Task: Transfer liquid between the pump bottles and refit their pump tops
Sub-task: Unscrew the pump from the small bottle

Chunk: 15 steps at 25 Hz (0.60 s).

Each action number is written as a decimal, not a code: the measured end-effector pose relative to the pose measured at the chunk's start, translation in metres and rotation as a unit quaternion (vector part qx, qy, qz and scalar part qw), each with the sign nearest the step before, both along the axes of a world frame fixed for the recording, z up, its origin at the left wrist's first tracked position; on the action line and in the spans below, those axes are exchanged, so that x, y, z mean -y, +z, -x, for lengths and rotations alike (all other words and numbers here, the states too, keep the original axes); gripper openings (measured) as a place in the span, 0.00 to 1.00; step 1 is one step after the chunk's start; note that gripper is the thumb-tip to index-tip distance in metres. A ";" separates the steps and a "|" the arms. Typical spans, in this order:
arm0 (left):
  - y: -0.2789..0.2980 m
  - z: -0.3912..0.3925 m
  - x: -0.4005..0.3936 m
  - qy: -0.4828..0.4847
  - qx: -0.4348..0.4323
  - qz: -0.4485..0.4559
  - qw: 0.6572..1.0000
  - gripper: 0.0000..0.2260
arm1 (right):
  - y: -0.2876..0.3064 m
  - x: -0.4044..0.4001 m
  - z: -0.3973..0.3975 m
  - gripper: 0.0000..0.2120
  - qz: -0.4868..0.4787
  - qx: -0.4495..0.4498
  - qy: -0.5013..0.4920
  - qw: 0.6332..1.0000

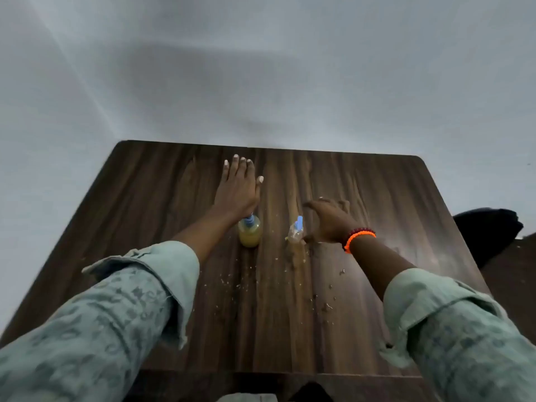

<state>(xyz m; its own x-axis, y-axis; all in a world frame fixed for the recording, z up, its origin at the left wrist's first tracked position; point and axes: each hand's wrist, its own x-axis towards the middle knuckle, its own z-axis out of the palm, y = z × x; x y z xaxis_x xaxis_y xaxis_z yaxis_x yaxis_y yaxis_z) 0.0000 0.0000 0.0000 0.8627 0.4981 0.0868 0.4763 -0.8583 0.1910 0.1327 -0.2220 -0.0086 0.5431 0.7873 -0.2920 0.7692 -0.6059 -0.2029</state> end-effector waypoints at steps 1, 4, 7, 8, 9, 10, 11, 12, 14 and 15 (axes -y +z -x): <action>-0.003 -0.005 0.000 0.018 -0.020 0.000 1.000 0.26 | -0.003 -0.004 0.002 0.41 0.012 0.015 0.022 1.000; -0.001 -0.028 0.009 0.024 -0.036 0.037 0.998 0.18 | -0.016 -0.017 0.001 0.31 0.013 0.051 0.036 0.998; 0.005 -0.039 0.042 -0.010 0.072 0.111 0.991 0.16 | -0.022 -0.030 -0.005 0.17 0.013 0.070 0.055 0.996; 0.006 -0.039 0.057 -0.015 0.119 0.150 0.981 0.16 | -0.025 -0.033 -0.007 0.13 0.006 0.075 0.061 0.995; 0.004 -0.037 0.071 -0.014 0.150 0.200 0.968 0.17 | -0.026 -0.035 -0.007 0.10 0.003 0.068 0.063 0.996; -0.001 -0.034 0.085 0.001 0.173 0.252 0.952 0.17 | -0.027 -0.037 -0.007 0.08 0.003 0.063 0.064 0.996; -0.007 -0.030 0.097 0.028 0.188 0.298 0.935 0.18 | -0.028 -0.039 -0.009 0.07 0.002 0.057 0.065 0.996; -0.015 -0.023 0.108 0.057 0.196 0.338 0.919 0.19 | -0.029 -0.040 -0.011 0.07 0.002 0.052 0.067 0.996; -0.033 -0.009 0.120 0.103 0.192 0.381 0.899 0.22 | -0.026 -0.042 -0.017 0.07 0.004 0.034 0.057 0.998; -0.043 -0.002 0.124 0.112 0.179 0.391 0.896 0.23 | -0.023 -0.042 -0.019 0.06 -0.004 0.022 0.046 0.999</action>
<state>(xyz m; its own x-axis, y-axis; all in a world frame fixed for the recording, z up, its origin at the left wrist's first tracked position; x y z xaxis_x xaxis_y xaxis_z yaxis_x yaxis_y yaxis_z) 0.0018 -0.1241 -0.0430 0.7198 0.6848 -0.1138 0.4081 -0.2847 0.8674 0.1519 -0.1797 -0.0318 0.4804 0.8365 -0.2638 0.8298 -0.5309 -0.1723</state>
